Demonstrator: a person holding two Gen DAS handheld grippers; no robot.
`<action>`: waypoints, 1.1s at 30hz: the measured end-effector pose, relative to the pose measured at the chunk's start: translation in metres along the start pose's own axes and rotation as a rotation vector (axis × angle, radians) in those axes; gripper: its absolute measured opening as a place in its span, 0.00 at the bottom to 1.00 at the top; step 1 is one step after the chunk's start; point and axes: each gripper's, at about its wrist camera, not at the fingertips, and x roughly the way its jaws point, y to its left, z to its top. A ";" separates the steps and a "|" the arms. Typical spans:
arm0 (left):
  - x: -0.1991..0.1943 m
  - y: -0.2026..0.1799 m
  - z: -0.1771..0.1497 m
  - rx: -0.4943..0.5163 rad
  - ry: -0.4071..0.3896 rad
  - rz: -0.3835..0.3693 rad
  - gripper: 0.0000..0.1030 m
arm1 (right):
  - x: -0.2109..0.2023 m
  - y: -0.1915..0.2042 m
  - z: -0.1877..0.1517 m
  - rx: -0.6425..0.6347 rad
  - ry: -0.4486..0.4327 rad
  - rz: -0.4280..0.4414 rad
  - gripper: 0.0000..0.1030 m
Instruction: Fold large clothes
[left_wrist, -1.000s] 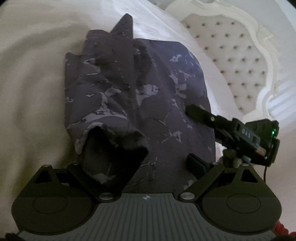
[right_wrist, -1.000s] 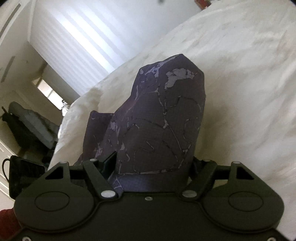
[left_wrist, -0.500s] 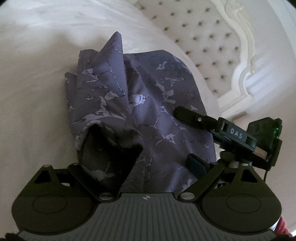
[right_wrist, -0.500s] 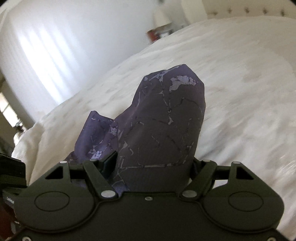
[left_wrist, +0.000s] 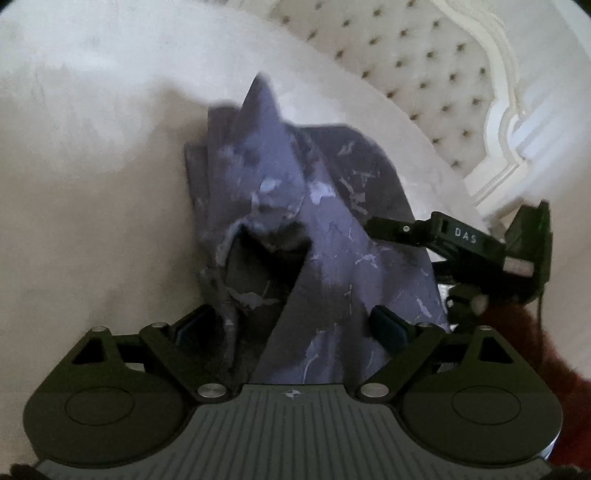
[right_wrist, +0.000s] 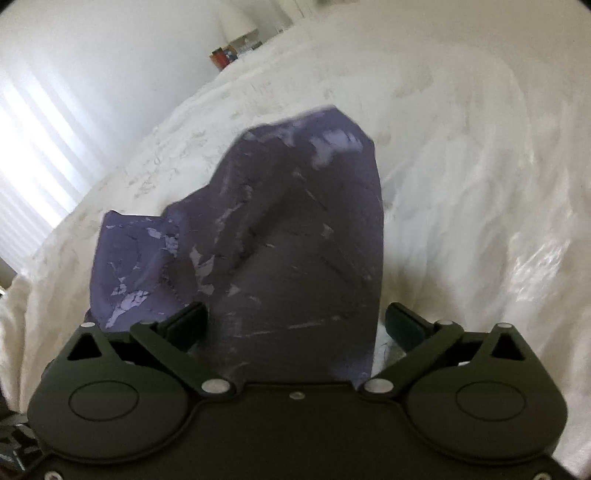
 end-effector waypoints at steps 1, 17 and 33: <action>-0.008 -0.004 0.000 0.047 -0.030 0.023 0.87 | -0.004 0.007 0.000 -0.019 -0.020 -0.010 0.98; -0.006 -0.086 0.041 0.307 -0.266 0.238 0.78 | -0.088 0.044 -0.037 -0.220 -0.291 -0.243 0.59; 0.049 -0.026 0.047 0.116 -0.076 0.390 0.63 | -0.044 0.045 -0.063 -0.245 -0.182 -0.217 0.42</action>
